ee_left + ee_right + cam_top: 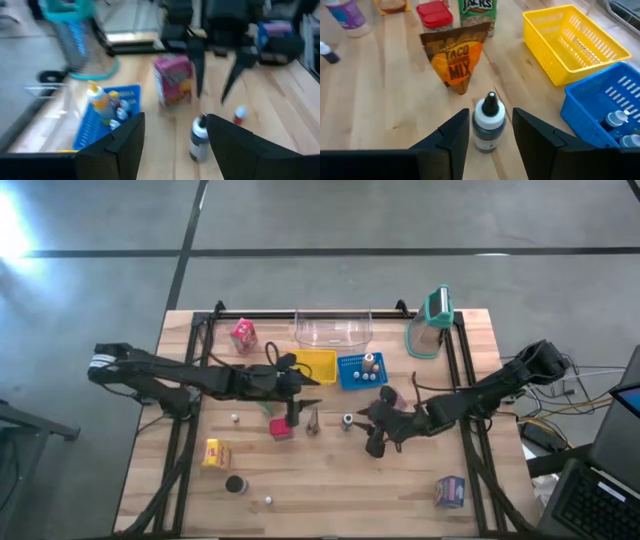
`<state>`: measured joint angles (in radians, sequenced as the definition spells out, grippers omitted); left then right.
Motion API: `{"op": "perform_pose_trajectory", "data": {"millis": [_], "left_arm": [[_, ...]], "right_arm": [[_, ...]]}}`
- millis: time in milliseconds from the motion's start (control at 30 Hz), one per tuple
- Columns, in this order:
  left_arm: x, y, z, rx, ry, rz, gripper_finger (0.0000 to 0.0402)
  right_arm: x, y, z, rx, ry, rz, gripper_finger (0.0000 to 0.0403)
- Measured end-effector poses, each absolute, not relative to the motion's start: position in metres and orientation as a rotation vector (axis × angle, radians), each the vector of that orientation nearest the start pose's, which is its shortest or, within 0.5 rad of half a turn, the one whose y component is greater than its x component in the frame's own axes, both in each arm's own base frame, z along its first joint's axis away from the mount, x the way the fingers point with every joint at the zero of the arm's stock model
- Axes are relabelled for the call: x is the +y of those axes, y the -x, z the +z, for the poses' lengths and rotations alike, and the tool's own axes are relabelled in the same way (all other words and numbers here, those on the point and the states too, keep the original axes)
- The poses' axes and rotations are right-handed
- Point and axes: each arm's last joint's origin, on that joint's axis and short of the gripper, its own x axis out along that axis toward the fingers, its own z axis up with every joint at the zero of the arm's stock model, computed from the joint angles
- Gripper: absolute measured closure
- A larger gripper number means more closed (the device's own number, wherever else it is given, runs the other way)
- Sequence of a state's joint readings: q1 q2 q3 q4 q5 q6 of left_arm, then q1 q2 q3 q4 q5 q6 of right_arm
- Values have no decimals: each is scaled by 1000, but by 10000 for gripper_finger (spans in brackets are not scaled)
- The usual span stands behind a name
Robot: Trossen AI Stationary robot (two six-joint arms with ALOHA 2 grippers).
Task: Pick & Place Kitchen Items
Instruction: Put the black food coloring bottle into the blue bin
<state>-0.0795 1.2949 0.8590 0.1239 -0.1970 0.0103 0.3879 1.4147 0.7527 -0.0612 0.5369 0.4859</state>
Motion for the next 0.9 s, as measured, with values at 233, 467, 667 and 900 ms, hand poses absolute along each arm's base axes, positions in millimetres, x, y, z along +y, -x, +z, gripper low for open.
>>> {"op": "perform_pose_trajectory", "data": {"millis": [233, 467, 667, 900], "left_arm": [[-15, -267, 288, 245, -40, 130, 184], [-14, -256, 297, 201, -32, 130, 184], [-14, -254, 299, 192, -60, 127, 183], [-14, -254, 301, 178, -76, 124, 183]], "right_arm": [[87, -277, 191, 593, -163, -279, 273], [84, -283, 186, 585, -178, -289, 269], [81, -286, 178, 612, -179, -295, 267], [79, -291, 174, 597, -180, -297, 297]]}}
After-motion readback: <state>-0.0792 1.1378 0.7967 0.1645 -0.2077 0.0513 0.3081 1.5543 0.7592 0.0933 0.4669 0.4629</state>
